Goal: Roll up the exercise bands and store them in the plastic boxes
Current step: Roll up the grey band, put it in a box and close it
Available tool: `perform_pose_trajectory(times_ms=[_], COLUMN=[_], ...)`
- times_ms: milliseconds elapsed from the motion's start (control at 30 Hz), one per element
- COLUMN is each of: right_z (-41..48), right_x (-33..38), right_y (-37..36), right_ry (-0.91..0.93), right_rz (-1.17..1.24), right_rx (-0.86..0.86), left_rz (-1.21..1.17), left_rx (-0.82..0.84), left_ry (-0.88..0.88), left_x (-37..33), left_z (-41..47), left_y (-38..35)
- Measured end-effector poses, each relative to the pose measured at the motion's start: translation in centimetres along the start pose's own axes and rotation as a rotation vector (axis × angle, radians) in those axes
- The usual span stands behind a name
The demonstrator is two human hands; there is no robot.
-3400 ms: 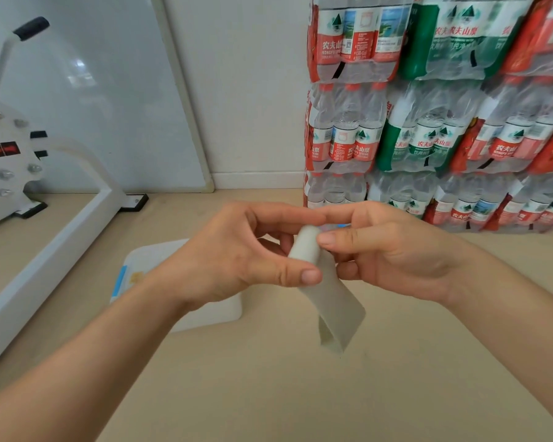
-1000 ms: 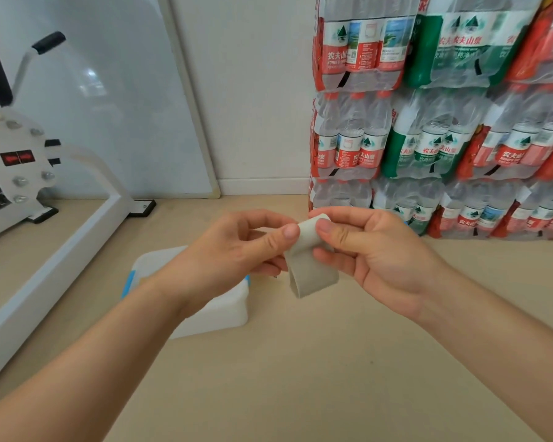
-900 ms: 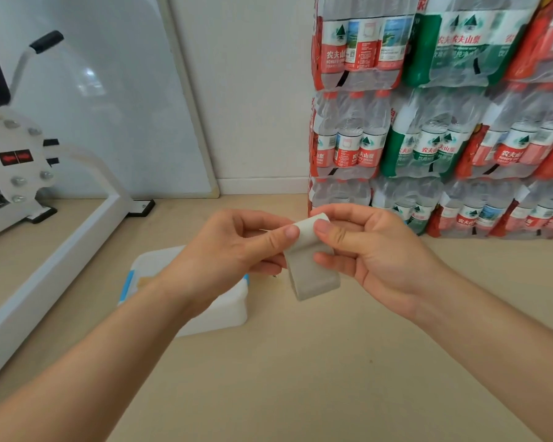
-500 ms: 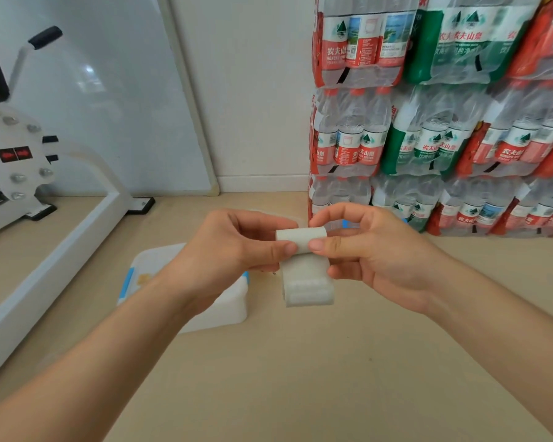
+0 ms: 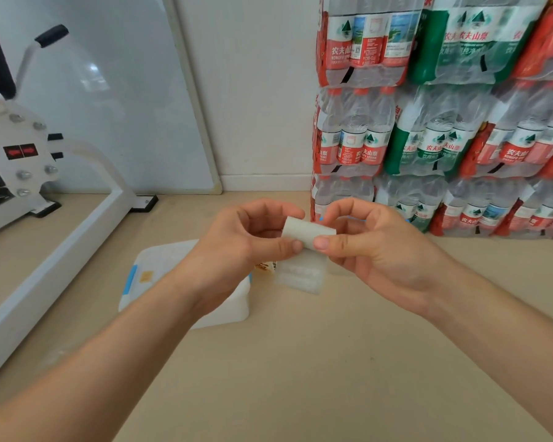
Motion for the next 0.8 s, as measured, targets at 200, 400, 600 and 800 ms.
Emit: perform_pose_trajectory(times_ms=[200,400,600,800], right_z=[0.0,-0.3,-0.2,0.1], right_x=[0.4,-0.1,0.0,-0.1], right_y=[0.0,-0.2,-0.3,0.4], right_ry=[0.096,-0.061,0.003,0.004], right_rz=[-0.109,-0.228,-0.329,-0.125], right_rx=[-0.026,0.085,0.125,0.038], left_rz=[0.072,0.157,0.136,0.14], left_rx=[-0.067,-0.019,-0.023,-0.149], left_ry=[0.019,-0.018,-0.052,0.008], left_x=[-0.1,-0.4,-0.7,0.5], left_z=[-0.2,-0.2,-0.2,0.0], left_y=[0.0,0.2,-0.5,-0.2])
Point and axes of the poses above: each hand's wrist, its own z-axis towards the middle knuckle, its own y-axis out of the back of the hand, x = y × z, the point moved 6 cm from there along z, towards the middle knuckle, and after that the axes turned 9 degrees about z, right-handed, at the moved point
